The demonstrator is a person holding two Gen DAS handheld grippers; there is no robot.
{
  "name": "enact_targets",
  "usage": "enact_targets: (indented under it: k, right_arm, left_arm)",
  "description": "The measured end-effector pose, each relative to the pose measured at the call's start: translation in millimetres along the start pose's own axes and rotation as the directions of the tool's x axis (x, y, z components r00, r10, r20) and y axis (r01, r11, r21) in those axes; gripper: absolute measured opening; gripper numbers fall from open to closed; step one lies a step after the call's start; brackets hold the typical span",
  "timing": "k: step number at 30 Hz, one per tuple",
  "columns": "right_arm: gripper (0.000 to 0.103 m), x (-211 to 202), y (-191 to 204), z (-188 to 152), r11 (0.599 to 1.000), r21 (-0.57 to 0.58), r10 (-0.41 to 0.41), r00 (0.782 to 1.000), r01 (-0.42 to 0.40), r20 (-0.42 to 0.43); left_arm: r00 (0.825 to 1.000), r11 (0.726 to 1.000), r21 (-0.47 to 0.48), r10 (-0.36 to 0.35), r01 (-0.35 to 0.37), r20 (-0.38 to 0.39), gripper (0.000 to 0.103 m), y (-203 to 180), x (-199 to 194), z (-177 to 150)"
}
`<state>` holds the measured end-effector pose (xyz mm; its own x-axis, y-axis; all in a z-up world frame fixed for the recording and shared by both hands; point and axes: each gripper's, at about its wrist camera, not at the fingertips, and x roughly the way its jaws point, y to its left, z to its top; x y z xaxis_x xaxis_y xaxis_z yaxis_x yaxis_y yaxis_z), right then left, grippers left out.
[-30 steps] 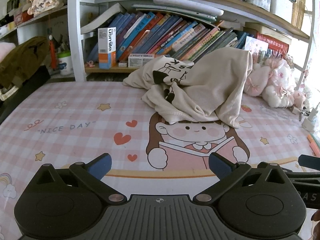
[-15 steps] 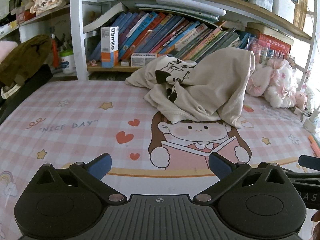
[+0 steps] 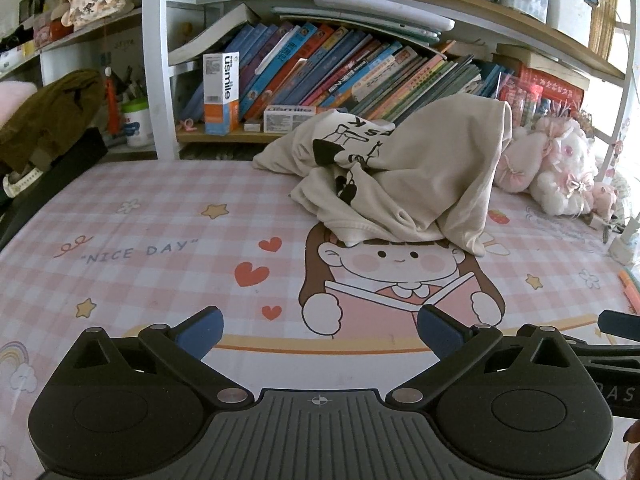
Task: Fold clothes
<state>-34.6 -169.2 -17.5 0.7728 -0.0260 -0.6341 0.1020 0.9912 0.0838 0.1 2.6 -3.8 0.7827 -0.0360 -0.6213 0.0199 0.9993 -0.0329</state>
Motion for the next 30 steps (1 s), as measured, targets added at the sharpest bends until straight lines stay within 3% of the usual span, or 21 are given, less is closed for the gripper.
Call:
enact_targets:
  k: [30]
  right_arm:
    - [0.103, -0.5, 2.0, -1.4, 1.000, 0.000, -0.001, 1.000, 0.001, -0.005]
  left_arm:
    - [1.000, 1.000, 0.006, -0.014, 0.014, -0.007, 0.103, 1.2, -1.6, 0.5]
